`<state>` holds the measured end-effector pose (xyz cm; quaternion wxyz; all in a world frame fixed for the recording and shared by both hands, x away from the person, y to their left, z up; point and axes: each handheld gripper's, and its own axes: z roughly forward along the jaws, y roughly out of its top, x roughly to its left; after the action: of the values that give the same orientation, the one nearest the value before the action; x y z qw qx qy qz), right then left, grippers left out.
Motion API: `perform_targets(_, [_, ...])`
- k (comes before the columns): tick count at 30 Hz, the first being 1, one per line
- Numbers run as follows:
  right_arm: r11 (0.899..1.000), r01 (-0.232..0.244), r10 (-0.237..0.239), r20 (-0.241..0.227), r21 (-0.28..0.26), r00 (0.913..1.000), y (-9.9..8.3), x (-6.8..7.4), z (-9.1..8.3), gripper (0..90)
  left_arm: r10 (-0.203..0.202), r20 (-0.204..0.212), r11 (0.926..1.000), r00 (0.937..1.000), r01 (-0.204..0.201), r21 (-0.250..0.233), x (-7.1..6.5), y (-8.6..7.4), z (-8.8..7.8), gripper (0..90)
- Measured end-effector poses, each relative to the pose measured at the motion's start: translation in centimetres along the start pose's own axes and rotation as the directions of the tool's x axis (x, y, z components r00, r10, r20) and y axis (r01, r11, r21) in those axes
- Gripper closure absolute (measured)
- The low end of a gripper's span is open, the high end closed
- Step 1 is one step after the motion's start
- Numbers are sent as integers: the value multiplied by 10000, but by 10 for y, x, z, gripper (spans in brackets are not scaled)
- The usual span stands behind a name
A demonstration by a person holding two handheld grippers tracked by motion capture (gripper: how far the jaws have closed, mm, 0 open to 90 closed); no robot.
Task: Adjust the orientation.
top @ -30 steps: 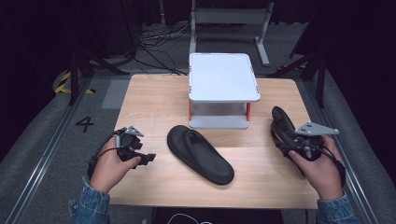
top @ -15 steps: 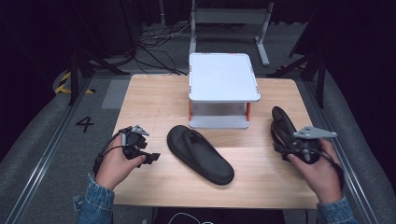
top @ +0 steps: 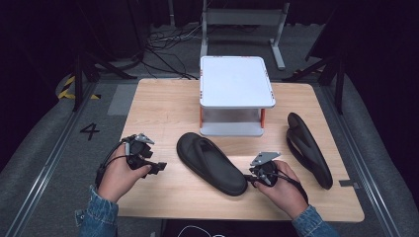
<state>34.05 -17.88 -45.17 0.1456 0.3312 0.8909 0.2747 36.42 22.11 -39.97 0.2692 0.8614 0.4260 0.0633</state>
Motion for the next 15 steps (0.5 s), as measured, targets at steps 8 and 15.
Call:
perform_targets(8, [9998,78,-60,-1087,165,9941,0,22,-6,703,10,73,10000,10000,-10,34,0,0,1,305])
perform_targets(15, [9991,383,-334,-2374,161,9708,8,41,-8,650,-42,35,10000,10000,42,21,0,-1,0,305])
